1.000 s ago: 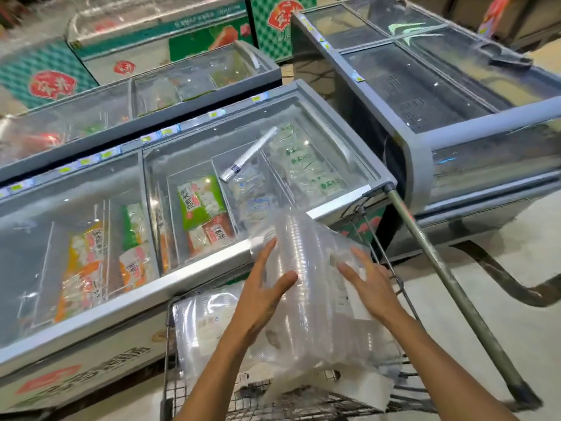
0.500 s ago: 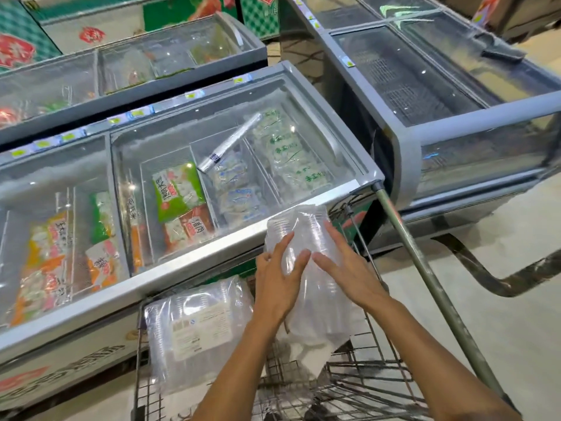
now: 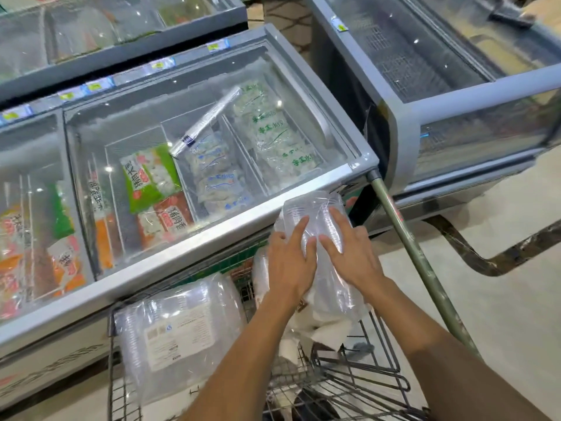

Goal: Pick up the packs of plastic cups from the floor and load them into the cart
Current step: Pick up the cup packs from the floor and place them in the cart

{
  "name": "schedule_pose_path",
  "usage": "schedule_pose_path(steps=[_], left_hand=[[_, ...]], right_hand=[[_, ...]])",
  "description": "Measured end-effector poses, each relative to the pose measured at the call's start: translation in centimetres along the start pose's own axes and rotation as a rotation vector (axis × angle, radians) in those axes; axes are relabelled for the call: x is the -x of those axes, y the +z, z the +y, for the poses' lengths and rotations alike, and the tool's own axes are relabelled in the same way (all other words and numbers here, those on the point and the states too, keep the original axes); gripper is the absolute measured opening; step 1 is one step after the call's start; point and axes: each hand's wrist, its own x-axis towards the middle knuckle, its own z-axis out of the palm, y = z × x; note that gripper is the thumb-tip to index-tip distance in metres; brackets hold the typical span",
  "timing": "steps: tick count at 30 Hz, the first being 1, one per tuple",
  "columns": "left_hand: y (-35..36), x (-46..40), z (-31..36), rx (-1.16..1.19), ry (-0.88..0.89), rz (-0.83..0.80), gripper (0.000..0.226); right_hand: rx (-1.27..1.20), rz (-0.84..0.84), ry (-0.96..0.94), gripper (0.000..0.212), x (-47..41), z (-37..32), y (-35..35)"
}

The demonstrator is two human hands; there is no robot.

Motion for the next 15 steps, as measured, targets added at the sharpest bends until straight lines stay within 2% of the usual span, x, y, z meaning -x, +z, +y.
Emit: schedule_pose_path(steps=[8, 12, 15], left_hand=[[2.2, -1.9, 0.7, -0.116, -0.041, -0.015, 0.053], [1.4, -1.7, 1.0, -0.135, -0.017, -0.044, 0.055], [0.5, -1.1, 1.6, -0.077, 0.017, 0.0, 0.06]], right_hand=[[0.323, 0.109, 0.069, 0.068, -1.1, 0.5, -0.1], [0.228, 0.051, 0.074, 0.07, -1.0, 0.7, -1.0], [0.181, 0.053, 0.068, 0.071, -0.6, 0.9, -1.9]])
